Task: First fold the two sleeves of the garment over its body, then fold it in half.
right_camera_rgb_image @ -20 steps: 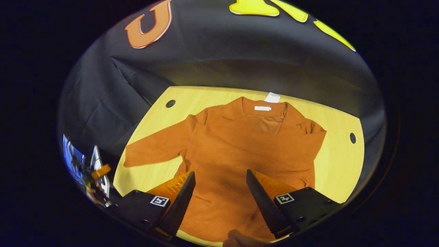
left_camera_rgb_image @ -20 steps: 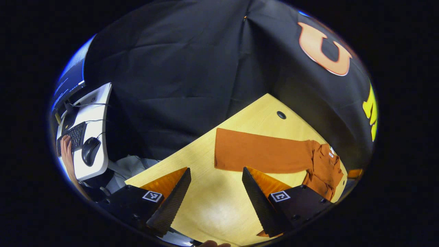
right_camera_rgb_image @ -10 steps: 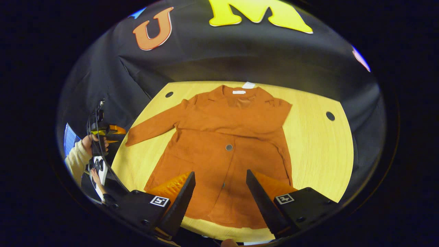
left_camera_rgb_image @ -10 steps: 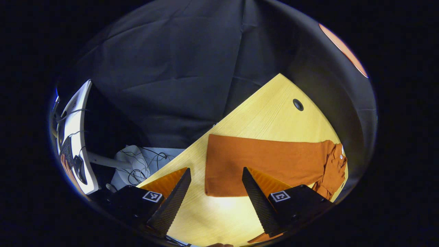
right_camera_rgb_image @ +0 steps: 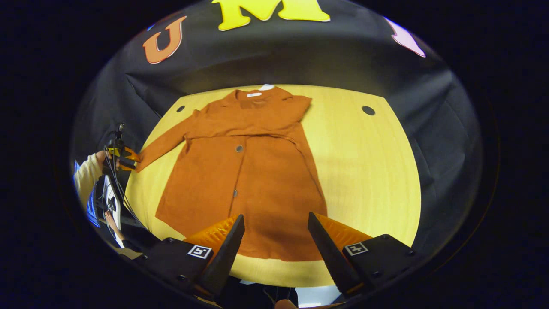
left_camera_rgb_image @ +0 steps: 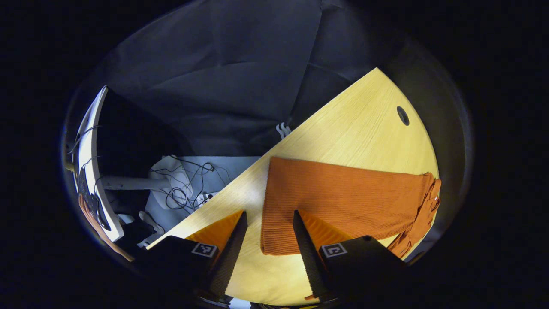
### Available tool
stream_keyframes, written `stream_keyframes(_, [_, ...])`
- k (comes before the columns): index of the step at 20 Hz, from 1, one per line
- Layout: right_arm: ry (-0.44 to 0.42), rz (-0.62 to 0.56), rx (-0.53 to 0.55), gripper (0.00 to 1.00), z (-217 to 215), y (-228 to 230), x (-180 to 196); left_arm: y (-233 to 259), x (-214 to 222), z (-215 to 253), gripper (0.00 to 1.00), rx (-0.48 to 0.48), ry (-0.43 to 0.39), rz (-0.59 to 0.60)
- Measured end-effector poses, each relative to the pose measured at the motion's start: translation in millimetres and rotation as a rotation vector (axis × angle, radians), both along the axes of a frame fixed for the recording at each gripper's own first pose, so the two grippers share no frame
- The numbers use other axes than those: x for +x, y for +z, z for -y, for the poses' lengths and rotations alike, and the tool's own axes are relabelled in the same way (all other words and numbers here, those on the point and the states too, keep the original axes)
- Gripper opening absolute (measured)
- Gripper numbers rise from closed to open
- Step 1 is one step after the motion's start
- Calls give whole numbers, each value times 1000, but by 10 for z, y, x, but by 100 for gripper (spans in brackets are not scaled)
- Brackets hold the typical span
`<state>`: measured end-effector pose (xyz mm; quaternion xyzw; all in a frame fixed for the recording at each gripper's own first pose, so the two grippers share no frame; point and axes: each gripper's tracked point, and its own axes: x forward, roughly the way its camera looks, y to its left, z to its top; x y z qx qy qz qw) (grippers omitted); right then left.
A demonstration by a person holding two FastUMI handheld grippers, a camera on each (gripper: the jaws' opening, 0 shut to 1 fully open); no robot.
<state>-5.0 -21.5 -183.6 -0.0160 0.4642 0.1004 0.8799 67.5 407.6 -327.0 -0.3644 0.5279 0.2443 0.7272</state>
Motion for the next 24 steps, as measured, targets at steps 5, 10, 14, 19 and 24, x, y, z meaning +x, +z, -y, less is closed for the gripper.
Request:
stream_keyframes(5, [-65,-51,-82,96,473,-185,-277,-10,16,-17,56,-36,7,-78])
stream_keyframes(10, [-72,-75,-215,96,891,-372,-428,-20,154,75,8,-39,-22,-54])
stream_keyframes(14, [-77,-139,-234,94,985,-593,-563,67,200,190,3,-66,-15,-23])
stream_keyframes(19, [-35,-149,-213,93,942,-731,-640,411,265,314,3,-25,-54,52])
stream_keyframes(24, [16,-132,-177,93,892,-787,-647,1132,575,672,3,32,-121,154])
